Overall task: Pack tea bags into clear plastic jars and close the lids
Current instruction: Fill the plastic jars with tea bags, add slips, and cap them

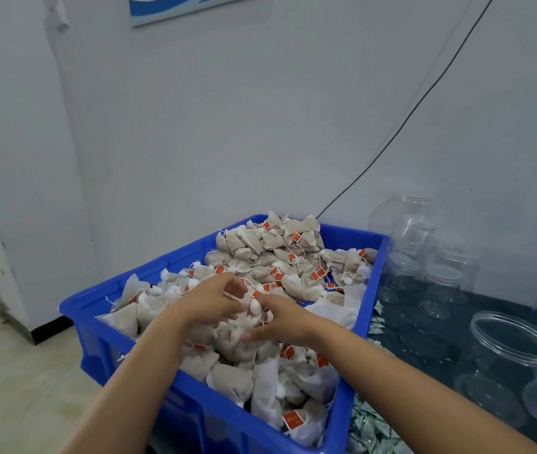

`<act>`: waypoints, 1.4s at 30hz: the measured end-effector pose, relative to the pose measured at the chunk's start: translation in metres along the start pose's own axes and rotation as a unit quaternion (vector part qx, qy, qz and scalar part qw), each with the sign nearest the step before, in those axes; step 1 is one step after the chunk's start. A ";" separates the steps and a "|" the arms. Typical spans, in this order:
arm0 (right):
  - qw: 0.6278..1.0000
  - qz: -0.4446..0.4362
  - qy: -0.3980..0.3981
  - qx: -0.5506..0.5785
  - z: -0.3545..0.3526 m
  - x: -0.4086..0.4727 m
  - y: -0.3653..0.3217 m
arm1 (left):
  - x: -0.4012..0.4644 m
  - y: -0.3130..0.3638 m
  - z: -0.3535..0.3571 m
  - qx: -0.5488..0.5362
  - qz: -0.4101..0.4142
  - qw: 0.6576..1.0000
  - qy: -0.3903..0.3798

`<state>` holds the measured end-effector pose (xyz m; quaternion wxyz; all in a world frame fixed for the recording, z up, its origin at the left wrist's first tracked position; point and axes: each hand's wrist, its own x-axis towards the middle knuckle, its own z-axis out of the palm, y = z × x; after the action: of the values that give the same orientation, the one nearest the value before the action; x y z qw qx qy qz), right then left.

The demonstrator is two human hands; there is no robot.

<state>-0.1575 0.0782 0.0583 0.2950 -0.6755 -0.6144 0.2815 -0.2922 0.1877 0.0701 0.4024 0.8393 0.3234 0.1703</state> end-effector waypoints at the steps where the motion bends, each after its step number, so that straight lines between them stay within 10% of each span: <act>1: 1.000 0.001 0.002 -0.014 0.000 -0.001 -0.001 | 0.000 0.000 0.000 -0.007 0.001 1.000 0.027; 5: 0.994 0.053 0.013 -0.092 -0.003 0.000 -0.002 | 0.001 -0.004 -0.001 0.071 -0.003 0.994 0.077; 14: 0.958 0.172 0.014 -0.229 -0.013 0.000 0.004 | -0.006 -0.005 -0.001 0.228 -0.084 0.963 -0.114; 24: 0.948 0.100 0.300 -0.035 -0.019 0.006 0.010 | -0.006 0.003 0.002 0.192 0.024 0.981 0.029; 33: 0.992 -0.024 0.109 0.058 -0.007 -0.004 0.001 | -0.001 0.014 0.010 0.191 0.070 0.977 0.071; 37: 0.982 -0.010 0.185 0.047 -0.011 -0.005 0.002 | 0.000 0.016 0.007 0.199 0.044 0.956 0.213; 42: 0.971 0.083 0.224 -0.013 -0.016 -0.002 0.009 | -0.003 0.021 0.011 0.389 0.105 0.892 0.205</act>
<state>-0.1393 0.0749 0.0622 0.3920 -0.7735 -0.4784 0.1382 -0.2801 0.1695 0.0798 -0.0520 0.9042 0.3490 0.2408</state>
